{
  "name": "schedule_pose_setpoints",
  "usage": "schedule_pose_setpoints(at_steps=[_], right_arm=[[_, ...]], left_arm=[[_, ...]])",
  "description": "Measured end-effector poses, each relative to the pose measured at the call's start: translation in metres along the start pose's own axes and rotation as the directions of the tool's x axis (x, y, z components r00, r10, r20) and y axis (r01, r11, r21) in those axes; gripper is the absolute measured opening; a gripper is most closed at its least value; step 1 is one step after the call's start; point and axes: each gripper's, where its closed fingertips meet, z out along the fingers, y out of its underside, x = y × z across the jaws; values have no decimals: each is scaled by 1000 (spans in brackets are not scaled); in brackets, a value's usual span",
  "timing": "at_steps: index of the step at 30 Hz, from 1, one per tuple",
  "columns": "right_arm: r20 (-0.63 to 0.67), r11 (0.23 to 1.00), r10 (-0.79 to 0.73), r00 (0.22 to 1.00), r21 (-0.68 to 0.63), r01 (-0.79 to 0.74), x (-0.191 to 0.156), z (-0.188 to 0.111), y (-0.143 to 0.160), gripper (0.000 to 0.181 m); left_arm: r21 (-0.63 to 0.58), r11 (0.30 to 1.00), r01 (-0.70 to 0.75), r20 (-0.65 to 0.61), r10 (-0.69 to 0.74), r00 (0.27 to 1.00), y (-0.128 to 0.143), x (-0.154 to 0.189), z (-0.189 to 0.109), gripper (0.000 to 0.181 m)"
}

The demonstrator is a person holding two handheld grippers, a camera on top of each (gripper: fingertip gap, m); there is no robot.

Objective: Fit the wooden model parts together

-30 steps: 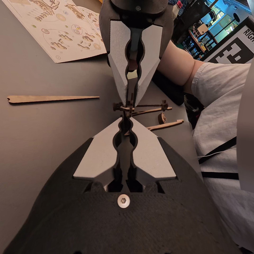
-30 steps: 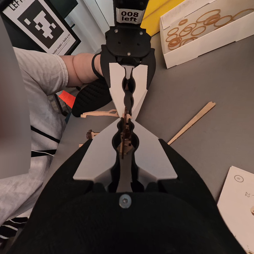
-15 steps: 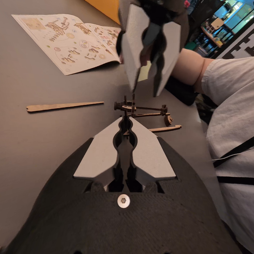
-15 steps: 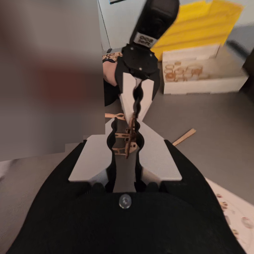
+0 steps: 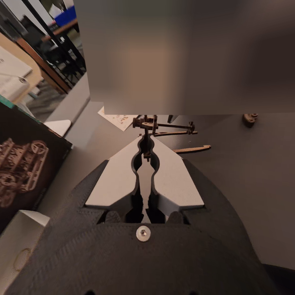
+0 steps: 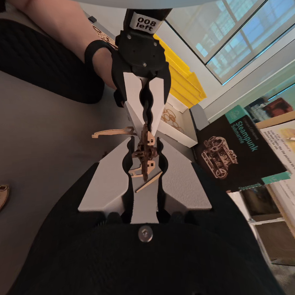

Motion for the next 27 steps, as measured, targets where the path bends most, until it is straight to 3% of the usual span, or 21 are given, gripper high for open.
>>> schedule_pose_setpoints(at_steps=[5,12,18,22,27], right_arm=[[-75,990,-140,987,-17,139,-2,0,-6,26],[-50,967,-236,971,-113,229,-13,9,8,26],[-35,984,-167,985,-69,164,-11,4,3,27],[-9,966,-214,977,-151,211,-16,14,17,31],[-37,976,-185,982,-126,179,-8,5,11,30]], left_arm=[[-35,986,-160,87,163,983,2,-1,-1,0],[-97,977,-187,101,197,975,11,-3,2,0],[-110,970,-217,114,229,967,11,-2,2,0],[-122,968,-221,119,235,965,11,-2,3,0],[-108,975,-196,110,208,972,12,-2,3,0]])
